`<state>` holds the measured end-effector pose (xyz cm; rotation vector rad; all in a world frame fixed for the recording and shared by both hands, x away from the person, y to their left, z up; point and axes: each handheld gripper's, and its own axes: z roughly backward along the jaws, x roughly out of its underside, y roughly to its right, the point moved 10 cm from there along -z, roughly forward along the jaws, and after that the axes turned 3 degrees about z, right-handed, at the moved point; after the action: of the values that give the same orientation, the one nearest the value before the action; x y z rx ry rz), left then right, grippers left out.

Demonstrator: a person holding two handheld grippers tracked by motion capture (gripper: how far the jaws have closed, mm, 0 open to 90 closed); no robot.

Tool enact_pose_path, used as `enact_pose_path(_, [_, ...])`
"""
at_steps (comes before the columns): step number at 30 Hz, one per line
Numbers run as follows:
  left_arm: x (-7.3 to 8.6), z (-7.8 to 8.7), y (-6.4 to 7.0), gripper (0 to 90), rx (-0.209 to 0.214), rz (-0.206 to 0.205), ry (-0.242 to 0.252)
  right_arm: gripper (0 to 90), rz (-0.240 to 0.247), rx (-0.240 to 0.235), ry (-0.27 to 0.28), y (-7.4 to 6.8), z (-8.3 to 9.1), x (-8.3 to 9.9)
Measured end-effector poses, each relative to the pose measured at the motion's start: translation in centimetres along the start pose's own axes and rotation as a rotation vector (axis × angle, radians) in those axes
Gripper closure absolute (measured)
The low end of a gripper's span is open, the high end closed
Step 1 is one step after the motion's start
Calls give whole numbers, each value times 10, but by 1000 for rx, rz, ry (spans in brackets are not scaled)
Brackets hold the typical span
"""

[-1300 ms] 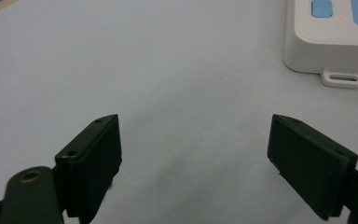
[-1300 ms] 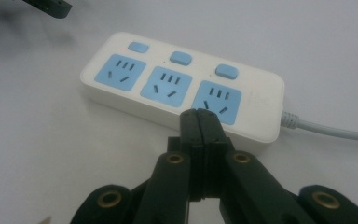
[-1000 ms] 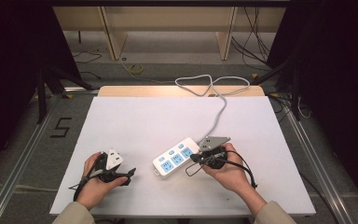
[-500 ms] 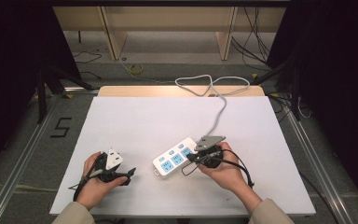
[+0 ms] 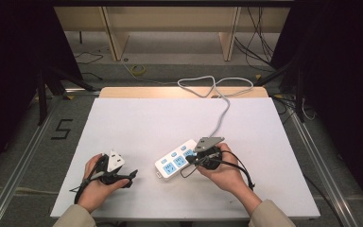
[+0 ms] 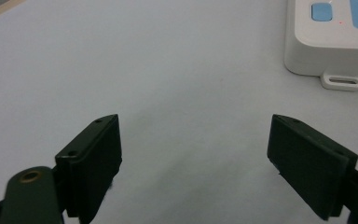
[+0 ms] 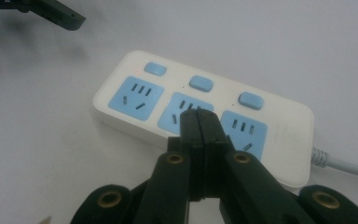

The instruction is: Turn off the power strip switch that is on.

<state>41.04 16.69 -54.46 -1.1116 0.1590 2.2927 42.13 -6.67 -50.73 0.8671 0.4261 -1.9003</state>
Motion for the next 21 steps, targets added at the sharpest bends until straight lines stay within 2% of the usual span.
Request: enact_pose_path(21, [-1, 0, 0, 176, 1, 3, 5, 900, 10, -15, -9, -6, -12, -9])
